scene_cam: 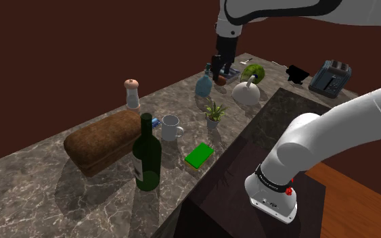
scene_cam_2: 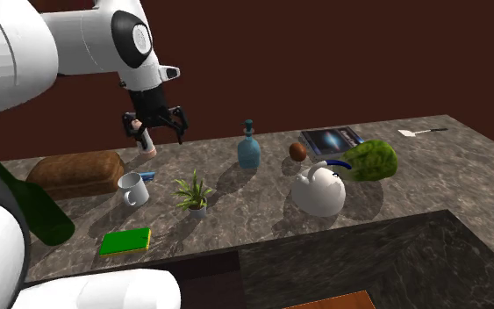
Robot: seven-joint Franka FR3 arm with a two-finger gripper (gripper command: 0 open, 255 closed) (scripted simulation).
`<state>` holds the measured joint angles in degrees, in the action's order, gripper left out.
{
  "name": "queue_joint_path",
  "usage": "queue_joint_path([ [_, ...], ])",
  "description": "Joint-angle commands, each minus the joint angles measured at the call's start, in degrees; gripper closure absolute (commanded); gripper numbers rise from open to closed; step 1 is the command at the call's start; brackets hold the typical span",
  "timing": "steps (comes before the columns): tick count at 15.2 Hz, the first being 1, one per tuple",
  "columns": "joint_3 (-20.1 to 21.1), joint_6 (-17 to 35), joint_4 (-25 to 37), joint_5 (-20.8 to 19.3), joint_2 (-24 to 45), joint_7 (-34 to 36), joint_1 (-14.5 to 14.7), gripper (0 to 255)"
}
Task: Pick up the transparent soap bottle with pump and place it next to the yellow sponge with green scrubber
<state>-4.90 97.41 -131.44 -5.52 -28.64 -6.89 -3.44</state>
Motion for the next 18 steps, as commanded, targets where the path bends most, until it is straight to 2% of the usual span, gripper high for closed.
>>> queue_joint_path([
  [1,-1.8,1.9,1.6,-0.8,3.1,-2.1,-0.8,0],
  [9,-7.1,7.4,12.3,-0.9,18.2,-9.2,-2.9,0],
  [18,-11.1,9.3,30.0,3.4,36.9,-17.6,-6.4,0],
])
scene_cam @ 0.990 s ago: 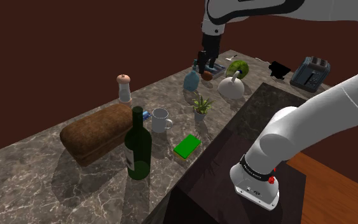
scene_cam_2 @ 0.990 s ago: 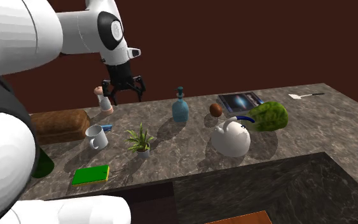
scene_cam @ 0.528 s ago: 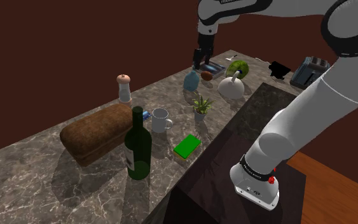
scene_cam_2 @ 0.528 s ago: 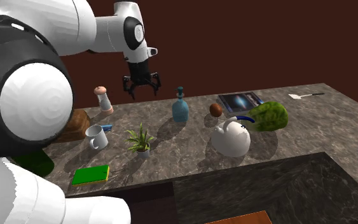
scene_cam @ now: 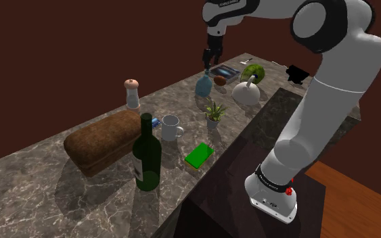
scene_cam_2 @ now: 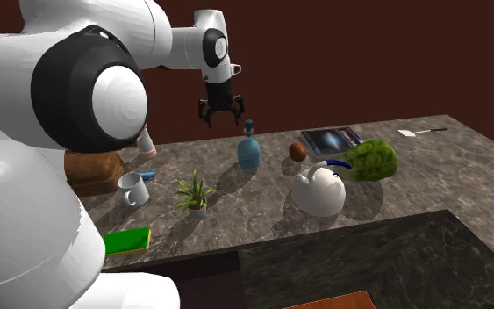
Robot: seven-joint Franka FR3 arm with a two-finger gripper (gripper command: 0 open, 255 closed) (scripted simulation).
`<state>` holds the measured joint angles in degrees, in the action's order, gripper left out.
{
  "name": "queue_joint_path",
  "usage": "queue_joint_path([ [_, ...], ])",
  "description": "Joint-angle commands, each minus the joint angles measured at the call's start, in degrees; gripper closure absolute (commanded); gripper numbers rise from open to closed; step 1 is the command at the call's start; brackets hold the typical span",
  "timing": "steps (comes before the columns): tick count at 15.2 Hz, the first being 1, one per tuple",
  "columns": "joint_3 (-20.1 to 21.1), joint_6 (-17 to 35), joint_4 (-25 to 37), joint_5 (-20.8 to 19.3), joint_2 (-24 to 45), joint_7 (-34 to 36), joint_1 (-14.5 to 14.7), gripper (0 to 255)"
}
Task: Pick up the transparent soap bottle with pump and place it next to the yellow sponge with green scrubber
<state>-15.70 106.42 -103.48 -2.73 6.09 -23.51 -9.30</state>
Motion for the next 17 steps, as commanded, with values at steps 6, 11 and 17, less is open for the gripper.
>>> queue_joint_path([
  [6,-1.2,-2.0,18.5,4.8,16.1,-5.8,-4.6,0],
  [11,-1.0,-2.5,25.3,6.4,22.4,-7.4,-6.7,0],
  [17,-1.0,1.5,21.6,6.6,22.8,-7.5,-6.7,0],
])
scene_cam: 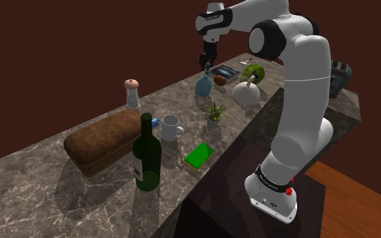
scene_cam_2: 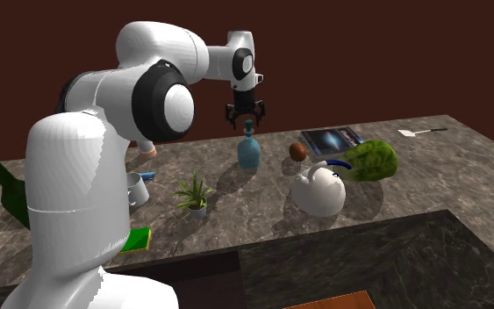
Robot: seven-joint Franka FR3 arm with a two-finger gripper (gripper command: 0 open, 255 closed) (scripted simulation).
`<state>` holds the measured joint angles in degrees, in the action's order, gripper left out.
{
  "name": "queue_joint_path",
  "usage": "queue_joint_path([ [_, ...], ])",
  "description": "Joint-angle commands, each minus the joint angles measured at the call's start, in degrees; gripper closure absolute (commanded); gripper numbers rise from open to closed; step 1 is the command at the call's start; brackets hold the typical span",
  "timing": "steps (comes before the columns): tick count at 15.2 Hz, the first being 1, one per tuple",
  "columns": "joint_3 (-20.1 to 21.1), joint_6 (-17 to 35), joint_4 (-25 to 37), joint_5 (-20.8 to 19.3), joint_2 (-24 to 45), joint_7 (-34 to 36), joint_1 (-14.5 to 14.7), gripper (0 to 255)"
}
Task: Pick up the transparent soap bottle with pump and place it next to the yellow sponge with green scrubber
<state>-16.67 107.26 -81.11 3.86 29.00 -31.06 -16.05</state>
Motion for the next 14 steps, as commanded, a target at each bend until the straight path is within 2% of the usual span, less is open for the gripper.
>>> queue_joint_path([
  [1,0.0,0.7,-0.7,0.0,-0.1,0.0,0.1,0],
  [7,0.0,0.7,-0.7,0.0,-0.1,0.0,0.1,0],
  [8,0.0,0.7,-0.7,0.0,-0.1,0.0,0.1,255],
  [14,0.0,0.7,-0.7,0.0,-0.1,0.0,0.1,255],
])
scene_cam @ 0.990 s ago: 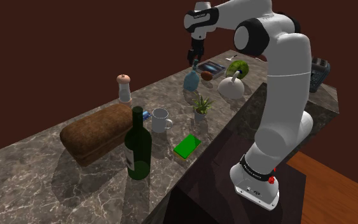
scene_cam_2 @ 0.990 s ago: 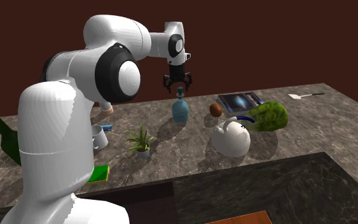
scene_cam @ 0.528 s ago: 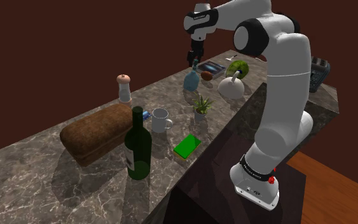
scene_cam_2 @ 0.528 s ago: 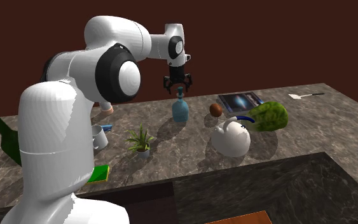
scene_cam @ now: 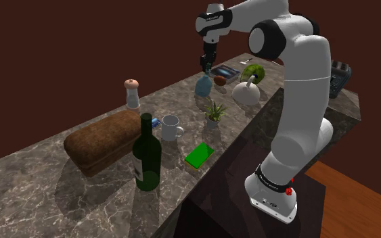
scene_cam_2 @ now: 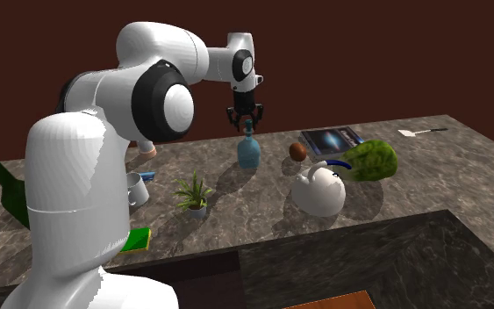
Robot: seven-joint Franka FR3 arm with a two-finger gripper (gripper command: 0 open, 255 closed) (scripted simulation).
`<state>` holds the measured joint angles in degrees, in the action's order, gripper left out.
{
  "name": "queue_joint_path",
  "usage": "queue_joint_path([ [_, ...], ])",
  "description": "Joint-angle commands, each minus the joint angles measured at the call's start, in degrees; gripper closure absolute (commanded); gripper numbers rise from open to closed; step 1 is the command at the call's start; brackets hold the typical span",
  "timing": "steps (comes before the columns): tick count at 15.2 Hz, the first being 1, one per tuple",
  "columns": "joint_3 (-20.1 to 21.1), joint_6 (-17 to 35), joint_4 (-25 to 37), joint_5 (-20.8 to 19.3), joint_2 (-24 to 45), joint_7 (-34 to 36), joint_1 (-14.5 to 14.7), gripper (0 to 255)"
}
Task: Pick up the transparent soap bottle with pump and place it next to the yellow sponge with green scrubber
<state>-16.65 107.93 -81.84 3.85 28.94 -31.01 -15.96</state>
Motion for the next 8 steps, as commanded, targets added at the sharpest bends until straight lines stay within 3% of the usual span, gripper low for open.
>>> queue_joint_path([
  [1,0.0,0.0,0.0,0.0,0.0,0.0,0.0,255],
  [8,-0.1,-3.5,3.0,-0.2,-0.6,0.0,-0.1,255],
])
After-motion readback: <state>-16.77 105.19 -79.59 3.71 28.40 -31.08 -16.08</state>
